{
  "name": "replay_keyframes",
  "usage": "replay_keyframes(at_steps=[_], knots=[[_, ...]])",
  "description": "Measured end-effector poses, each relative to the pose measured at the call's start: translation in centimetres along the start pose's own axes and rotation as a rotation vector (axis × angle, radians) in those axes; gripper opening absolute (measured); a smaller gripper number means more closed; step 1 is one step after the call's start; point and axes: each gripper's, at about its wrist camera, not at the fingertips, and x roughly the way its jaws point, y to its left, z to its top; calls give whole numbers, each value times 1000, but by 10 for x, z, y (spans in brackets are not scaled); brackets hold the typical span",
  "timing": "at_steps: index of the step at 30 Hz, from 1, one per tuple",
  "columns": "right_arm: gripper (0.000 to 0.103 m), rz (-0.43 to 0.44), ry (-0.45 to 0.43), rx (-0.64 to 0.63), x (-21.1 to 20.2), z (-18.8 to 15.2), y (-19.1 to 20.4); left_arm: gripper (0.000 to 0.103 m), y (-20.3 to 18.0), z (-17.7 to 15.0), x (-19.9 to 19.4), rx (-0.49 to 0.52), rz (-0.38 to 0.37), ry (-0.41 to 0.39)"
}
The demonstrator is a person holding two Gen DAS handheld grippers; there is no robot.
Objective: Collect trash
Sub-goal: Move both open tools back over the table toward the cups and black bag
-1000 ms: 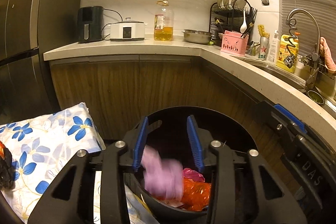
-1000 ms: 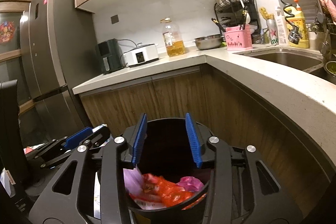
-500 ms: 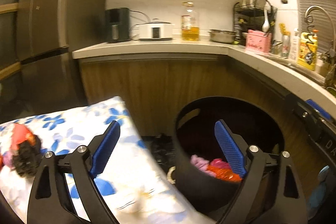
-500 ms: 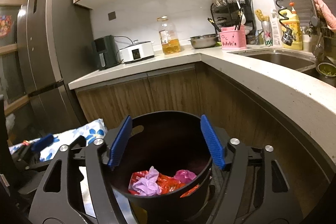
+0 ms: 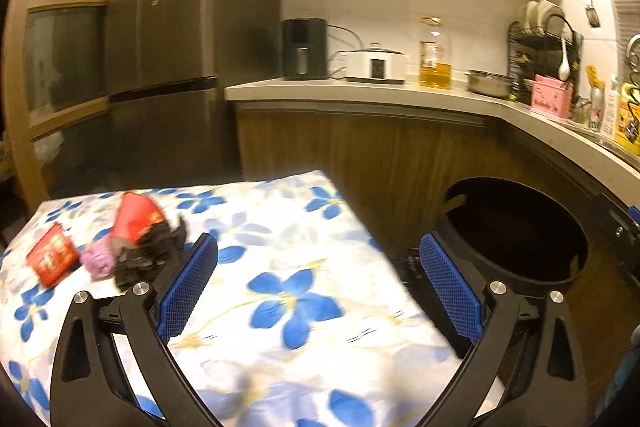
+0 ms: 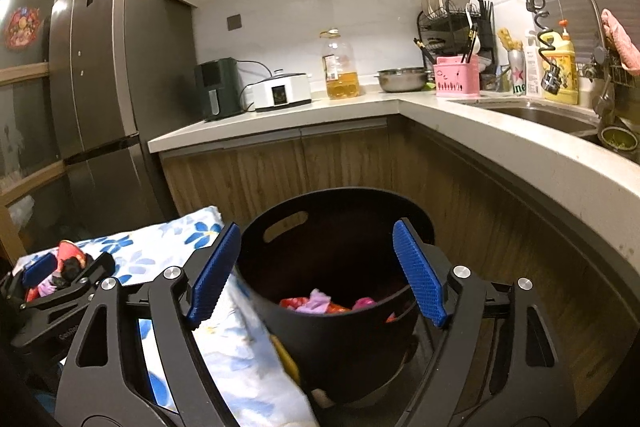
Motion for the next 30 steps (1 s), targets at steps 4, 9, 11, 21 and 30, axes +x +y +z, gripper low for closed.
replay_keyframes(at_steps=[4,9,11,21,30], knots=[[77,17,6,3,-6,-5,15,97,27,-5,-11,-31,49,-1],[77,57,10,-6,-14,-12,42,97,53,-6,-23,-58,88,-11],[77,73,9,-11,-18,-14,52,97,63,-6,-28,-63,104,-19],[77,138,3,-44,-29,-20,101,97,105,-9,-45,-117,162,-43],[77,192,7,-74,-33,-26,129,97,129,-12,-51,-147,198,-46]])
